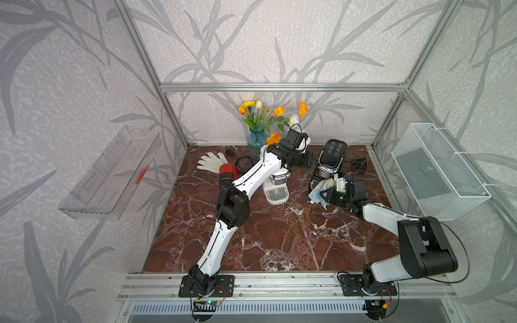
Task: Wipe the surface of a coffee machine
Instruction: Wipe the dirt from the surface of the coffee machine.
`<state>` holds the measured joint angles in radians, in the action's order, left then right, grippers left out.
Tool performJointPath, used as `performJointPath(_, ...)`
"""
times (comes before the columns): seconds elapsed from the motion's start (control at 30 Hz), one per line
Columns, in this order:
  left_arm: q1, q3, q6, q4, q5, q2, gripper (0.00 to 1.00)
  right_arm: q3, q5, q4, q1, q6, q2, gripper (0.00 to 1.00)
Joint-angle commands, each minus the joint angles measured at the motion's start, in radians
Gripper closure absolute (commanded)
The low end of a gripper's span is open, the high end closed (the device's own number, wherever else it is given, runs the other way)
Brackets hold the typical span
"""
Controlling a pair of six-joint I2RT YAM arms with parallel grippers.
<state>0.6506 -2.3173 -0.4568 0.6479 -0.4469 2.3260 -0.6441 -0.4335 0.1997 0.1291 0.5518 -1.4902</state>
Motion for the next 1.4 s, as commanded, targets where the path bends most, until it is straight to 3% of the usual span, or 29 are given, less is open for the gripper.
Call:
performJointPath(0.0,0.003,-0.030,0.007,0.002,-0.006,0.008,0.40,-0.022,-0.020,0.059,-0.058,0.011,-0.062,1.00)
performJointPath(0.2,0.003,-0.025,0.024,0.017,0.002,-0.001,0.40,-0.089,-0.003,0.024,-0.163,-0.027,-0.132,1.00)
performJointPath(0.43,0.003,-0.030,0.029,0.018,-0.005,0.000,0.40,-0.163,0.059,0.023,-0.205,-0.023,-0.134,1.00)
performJointPath(0.63,0.003,-0.031,0.028,0.007,-0.022,0.004,0.40,-0.186,0.130,0.034,-0.206,-0.038,-0.057,1.00)
performJointPath(1.17,0.007,-0.029,0.004,-0.031,-0.059,0.019,0.40,-0.304,0.079,-0.123,-0.206,-0.119,0.237,1.00)
performJointPath(1.37,0.012,-0.030,-0.002,-0.042,-0.070,0.023,0.40,-0.309,0.068,-0.117,-0.204,-0.112,0.215,1.00)
